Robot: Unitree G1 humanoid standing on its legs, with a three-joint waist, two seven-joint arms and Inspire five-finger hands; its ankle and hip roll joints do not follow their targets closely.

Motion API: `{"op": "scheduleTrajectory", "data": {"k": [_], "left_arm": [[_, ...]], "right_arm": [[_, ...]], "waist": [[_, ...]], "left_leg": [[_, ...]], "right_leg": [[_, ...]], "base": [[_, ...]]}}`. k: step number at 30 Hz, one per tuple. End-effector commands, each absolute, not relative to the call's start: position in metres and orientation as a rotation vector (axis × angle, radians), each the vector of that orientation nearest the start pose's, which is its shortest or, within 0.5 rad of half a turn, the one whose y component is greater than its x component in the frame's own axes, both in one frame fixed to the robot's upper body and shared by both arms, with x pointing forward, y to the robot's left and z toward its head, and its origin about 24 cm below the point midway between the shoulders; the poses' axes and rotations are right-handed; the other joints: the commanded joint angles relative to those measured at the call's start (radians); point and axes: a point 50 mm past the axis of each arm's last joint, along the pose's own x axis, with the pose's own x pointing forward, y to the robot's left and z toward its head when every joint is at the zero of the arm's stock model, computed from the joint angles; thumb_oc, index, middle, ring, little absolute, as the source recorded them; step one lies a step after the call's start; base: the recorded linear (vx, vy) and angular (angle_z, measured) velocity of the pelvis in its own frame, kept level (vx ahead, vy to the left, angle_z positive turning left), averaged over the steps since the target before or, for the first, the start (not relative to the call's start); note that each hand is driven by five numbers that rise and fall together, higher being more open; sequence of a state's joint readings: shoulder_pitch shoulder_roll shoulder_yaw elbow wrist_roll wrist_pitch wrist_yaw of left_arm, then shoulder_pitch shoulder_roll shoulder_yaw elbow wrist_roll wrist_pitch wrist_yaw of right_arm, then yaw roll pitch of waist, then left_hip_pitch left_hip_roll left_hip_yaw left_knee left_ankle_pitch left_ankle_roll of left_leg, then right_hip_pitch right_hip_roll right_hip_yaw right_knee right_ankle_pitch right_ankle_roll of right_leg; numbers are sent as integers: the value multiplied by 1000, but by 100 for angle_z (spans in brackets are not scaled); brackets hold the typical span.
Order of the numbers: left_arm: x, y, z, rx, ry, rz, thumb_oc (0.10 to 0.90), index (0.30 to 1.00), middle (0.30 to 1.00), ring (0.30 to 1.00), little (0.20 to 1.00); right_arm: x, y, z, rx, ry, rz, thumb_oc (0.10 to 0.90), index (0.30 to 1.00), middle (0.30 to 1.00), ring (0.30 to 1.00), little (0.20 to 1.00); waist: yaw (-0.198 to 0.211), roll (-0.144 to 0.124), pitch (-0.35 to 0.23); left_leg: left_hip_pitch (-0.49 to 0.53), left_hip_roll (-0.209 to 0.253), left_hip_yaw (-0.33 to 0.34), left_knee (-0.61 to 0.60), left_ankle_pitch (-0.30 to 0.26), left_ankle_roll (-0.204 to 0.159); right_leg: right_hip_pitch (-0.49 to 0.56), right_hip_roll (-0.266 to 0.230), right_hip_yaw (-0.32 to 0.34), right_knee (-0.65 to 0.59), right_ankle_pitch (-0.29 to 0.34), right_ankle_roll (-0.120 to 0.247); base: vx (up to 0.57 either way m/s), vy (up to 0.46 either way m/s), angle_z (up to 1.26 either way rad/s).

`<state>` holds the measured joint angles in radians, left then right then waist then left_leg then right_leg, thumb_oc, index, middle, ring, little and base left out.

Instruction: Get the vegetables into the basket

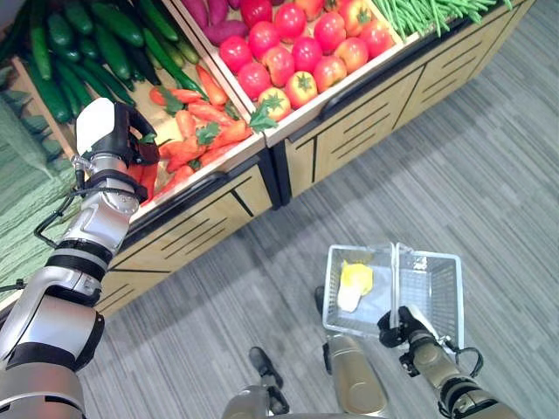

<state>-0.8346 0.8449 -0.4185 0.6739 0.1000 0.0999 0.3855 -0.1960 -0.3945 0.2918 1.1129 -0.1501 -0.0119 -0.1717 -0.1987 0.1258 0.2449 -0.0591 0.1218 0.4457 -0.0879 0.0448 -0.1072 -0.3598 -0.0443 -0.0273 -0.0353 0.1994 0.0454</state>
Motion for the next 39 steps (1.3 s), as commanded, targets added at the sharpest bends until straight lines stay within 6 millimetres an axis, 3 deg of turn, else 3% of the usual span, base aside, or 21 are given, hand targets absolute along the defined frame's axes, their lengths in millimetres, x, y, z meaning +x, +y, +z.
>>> {"op": "scheduleTrajectory", "data": {"k": [1,18,19,20,39], "left_arm": [[347,325,248,1110,-308,647,400,300,300,300,300],[339,334,243,1185,-279,642,400,300,300,300,300],[339,336,240,1185,-264,643,575,544,544,544,544],[339,336,238,1183,-256,642,900,1000,1000,1000,1000],[346,340,198,1238,-47,585,900,1000,1000,1000,1000]], "right_arm": [[123,-296,-130,-860,1110,-7,400,300,300,300,300],[102,-291,-139,-860,1180,47,400,300,300,300,300],[101,-290,-140,-858,1183,50,400,300,300,300,300],[101,-290,-140,-859,1184,50,400,300,300,300,300],[103,-293,-138,-868,1182,20,400,300,300,300,300]], "waist": [[11,-22,-110],[20,-54,-168],[20,-55,-167],[20,-56,-168],[20,-63,-141]], "left_leg": [[-53,34,-69,1,71,-51],[-31,18,-80,1,68,-42],[-34,18,-79,1,69,-42],[-37,18,-79,1,70,-41],[-69,29,-70,1,81,-42]], "right_leg": [[91,-24,-3,-25,-27,75],[134,-36,-10,-42,-26,83],[132,-36,-10,-42,-26,84],[129,-37,-10,-42,-25,84],[91,-27,-3,-41,-19,84]], "base": [[25,22,6],[8,6,2],[0,0,0],[0,0,0],[0,-1,-1]]}}
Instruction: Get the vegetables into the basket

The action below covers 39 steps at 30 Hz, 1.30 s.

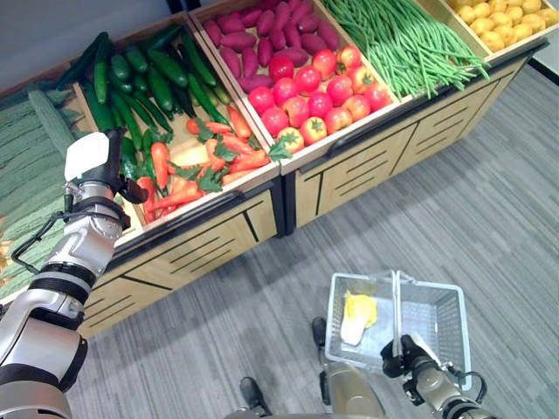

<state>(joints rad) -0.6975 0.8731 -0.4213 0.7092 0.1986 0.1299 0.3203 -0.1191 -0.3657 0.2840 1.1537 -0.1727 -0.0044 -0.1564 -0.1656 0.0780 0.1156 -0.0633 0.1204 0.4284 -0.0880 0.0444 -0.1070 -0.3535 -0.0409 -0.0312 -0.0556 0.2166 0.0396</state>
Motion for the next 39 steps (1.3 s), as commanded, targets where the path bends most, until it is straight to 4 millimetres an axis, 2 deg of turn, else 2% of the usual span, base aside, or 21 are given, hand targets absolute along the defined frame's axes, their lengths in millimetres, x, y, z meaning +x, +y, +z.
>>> {"op": "scheduleTrajectory", "data": {"k": [1,8,15,21,23,31,39], "left_arm": [[347,338,194,1228,-39,577,900,1000,1000,1000,1000],[351,330,182,1190,-17,550,900,1000,1000,1000,1000],[357,325,171,1133,32,557,900,1000,1000,1000,1000],[354,341,169,1117,101,615,900,1000,1000,1000,1000],[352,346,171,1121,108,632,900,1000,1000,1000,1000],[341,380,214,1223,124,765,900,1000,1000,1000,1000],[338,387,228,1252,131,801,900,1000,1000,1000,1000]], "right_arm": [[104,-293,-137,-867,1178,16,400,300,300,300,300],[109,-292,-136,-870,1164,13,400,300,300,300,300],[124,-288,-133,-874,1121,5,400,300,300,300,300],[131,-284,-131,-872,1090,8,400,300,300,300,300],[131,-284,-131,-873,1090,8,400,300,300,300,300],[129,-286,-132,-880,1091,22,400,300,300,300,300],[130,-283,-132,-872,1080,32,400,300,300,300,300]], "waist": [[-15,-15,-5],[-20,-13,14],[-34,-13,51],[-43,-20,70],[-44,-20,73],[-35,-15,69],[-31,-17,76]], "left_leg": [[-71,30,-54,1,83,-42],[-91,32,-51,1,86,-43],[-124,37,-37,1,92,-46],[-148,42,-27,1,98,-51],[-151,44,-24,1,99,-52],[-162,49,-34,1,107,-56],[-172,46,-42,1,108,-56]], "right_leg": [[78,-30,0,-20,-34,90],[54,-26,5,-18,-30,88],[11,-18,20,-16,-17,86],[-22,-12,33,-16,-8,86],[-25,-10,32,-16,-6,86],[-32,-5,25,-19,-4,86],[-40,-5,15,-19,-1,87]], "base": [[0,0,0],[0,0,-4],[-16,-5,-8],[-9,-14,-7],[10,-22,-10],[8,-16,-10],[-5,-2,3]]}}
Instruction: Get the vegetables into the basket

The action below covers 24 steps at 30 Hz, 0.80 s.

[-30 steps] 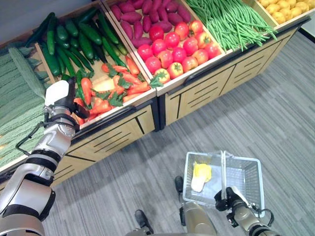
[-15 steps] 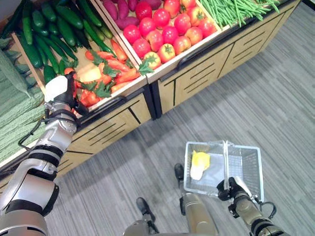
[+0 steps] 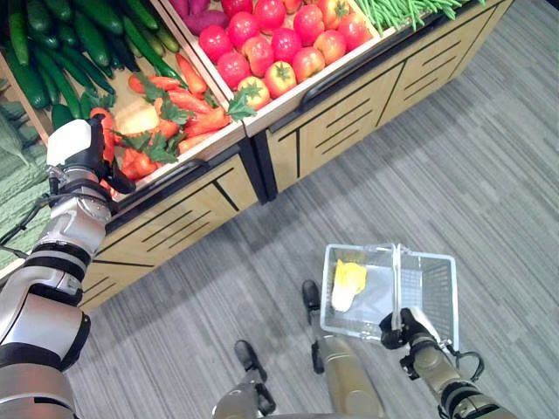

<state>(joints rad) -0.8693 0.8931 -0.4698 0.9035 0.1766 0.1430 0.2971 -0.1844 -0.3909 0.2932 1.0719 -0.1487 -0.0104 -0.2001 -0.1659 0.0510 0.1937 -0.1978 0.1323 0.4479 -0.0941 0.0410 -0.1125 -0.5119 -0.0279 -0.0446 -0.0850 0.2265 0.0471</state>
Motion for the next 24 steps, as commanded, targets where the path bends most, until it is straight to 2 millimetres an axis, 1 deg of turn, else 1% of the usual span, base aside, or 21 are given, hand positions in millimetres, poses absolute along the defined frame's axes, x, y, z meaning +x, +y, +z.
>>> {"op": "scheduleTrajectory", "data": {"k": [1,11,14,16,20,24], "left_arm": [[338,389,230,1254,133,809,900,1000,1000,1000,1000],[335,394,239,1264,137,834,900,1000,1000,1000,1000],[334,396,243,1269,132,845,900,1000,1000,1000,1000],[333,396,250,1282,125,856,900,1000,1000,1000,1000],[333,396,251,1277,119,861,900,1000,1000,1000,1000],[334,395,245,1253,124,854,900,1000,1000,1000,1000]], "right_arm": [[130,-282,-132,-874,1080,37,400,300,300,300,300],[132,-282,-132,-877,1076,42,400,300,300,300,300],[133,-281,-132,-875,1073,43,400,300,300,300,300],[133,-280,-132,-875,1070,46,400,300,300,300,300],[133,-279,-132,-874,1069,48,400,300,300,300,300],[133,-279,-132,-875,1068,49,400,300,300,300,300]], "waist": [[-30,9,2],[-27,10,9],[-27,10,9],[-23,10,11],[-22,10,14],[-21,7,19]], "left_leg": [[-40,34,-63,7,112,-49],[-43,30,-69,7,111,-48],[-45,30,-68,7,112,-48],[-48,30,-72,7,113,-47],[-50,31,-74,7,113,-47],[-53,30,-76,7,114,-47]], "right_leg": [[117,-19,27,11,-10,80],[119,-23,24,12,-9,80],[116,-22,24,11,-9,80],[115,-22,22,11,-10,80],[113,-21,21,11,-10,79],[113,-21,19,11,-10,79]], "base": [[0,0,0],[6,8,1],[2,9,-15],[2,0,3],[-1,0,6],[0,0,0]]}}
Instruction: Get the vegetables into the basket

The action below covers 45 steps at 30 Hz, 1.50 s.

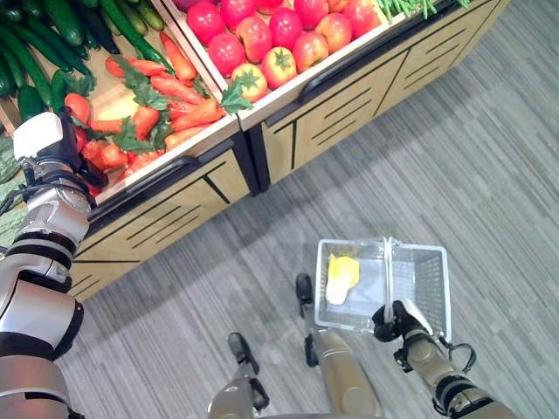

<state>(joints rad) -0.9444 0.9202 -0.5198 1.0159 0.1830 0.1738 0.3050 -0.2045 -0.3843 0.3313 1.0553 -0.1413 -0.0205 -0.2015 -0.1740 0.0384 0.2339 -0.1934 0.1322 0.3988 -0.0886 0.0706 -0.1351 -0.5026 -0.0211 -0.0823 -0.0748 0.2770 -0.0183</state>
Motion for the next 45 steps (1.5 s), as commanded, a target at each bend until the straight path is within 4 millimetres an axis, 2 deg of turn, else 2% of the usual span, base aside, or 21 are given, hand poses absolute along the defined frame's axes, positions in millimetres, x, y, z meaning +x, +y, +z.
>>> {"op": "scheduleTrajectory", "data": {"k": [1,2,3,4,5,17,20,22,23,29,36,45], "left_arm": [[335,393,238,1220,127,844,900,1000,1000,1000,1000],[336,392,235,1207,128,839,900,1000,1000,1000,1000],[337,391,233,1195,128,834,735,769,769,769,769],[338,388,230,1182,127,825,735,769,769,769,769],[340,385,227,1167,120,814,400,300,300,300,300],[345,378,220,1186,122,768,400,300,300,300,300],[344,378,224,1197,105,783,400,300,300,300,300],[344,378,234,1194,64,812,400,300,300,300,300],[344,375,245,1174,2,840,400,300,300,300,300],[341,372,264,1138,-114,890,400,300,300,300,300],[339,372,265,1069,-156,904,400,300,300,300,300],[336,372,273,1078,-202,889,400,300,300,300,300]], "right_arm": [[133,-278,-133,-870,1071,48,400,300,300,300,300],[133,-278,-133,-872,1074,51,400,300,300,300,300],[133,-278,-133,-874,1074,52,400,300,300,300,300],[134,-278,-133,-873,1074,52,400,300,300,300,300],[134,-278,-132,-872,1074,49,400,300,300,300,300],[136,-278,-131,-877,1068,51,400,300,300,300,300],[137,-278,-131,-876,1065,52,400,300,300,300,300],[136,-277,-132,-873,1066,53,400,300,300,300,300],[136,-276,-132,-871,1063,54,400,300,300,300,300],[134,-275,-133,-864,1058,62,400,300,300,300,300],[131,-275,-134,-871,1061,71,400,300,300,300,300],[117,-278,-139,-877,1112,89,400,300,300,300,300]], "waist": [[-14,18,-19],[-14,15,-17],[-15,14,-16],[-15,12,-14],[-16,9,-13],[-18,7,-11],[-16,6,-13],[-14,6,-15],[-11,7,-19],[-9,5,-33],[-7,2,-60],[-3,-5,-107]], "left_leg": [[-59,30,-27,1,84,-24],[-60,31,-28,1,85,-24],[-62,31,-28,1,85,-24],[-63,31,-29,1,84,-23],[-65,31,-31,1,84,-23],[-64,31,-24,1,79,-22],[-66,30,-25,1,78,-22],[-65,30,-27,1,77,-21],[-61,30,-29,1,76,-22],[-38,30,-35,1,68,-22],[-8,26,-40,1,56,-20],[57,15,-49,1,34,-16]], "right_leg": [[102,-28,56,1,-61,144],[101,-27,56,1,-61,143],[100,-27,55,1,-61,143],[99,-26,56,1,-61,143],[98,-25,55,0,-61,142],[92,-24,63,1,-62,140],[92,-23,61,1,-62,141],[94,-23,61,2,-63,141],[96,-23,59,3,-65,141],[118,-25,57,5,-74,139],[151,-29,51,5,-82,139],[222,-40,46,2,-97,144]], "base": [[0,0,0],[0,0,0],[-7,-6,4],[3,-3,5],[5,1,5],[2,1,-4],[0,0,0],[0,0,0],[0,0,0],[11,3,1],[27,9,6],[41,21,2]]}}
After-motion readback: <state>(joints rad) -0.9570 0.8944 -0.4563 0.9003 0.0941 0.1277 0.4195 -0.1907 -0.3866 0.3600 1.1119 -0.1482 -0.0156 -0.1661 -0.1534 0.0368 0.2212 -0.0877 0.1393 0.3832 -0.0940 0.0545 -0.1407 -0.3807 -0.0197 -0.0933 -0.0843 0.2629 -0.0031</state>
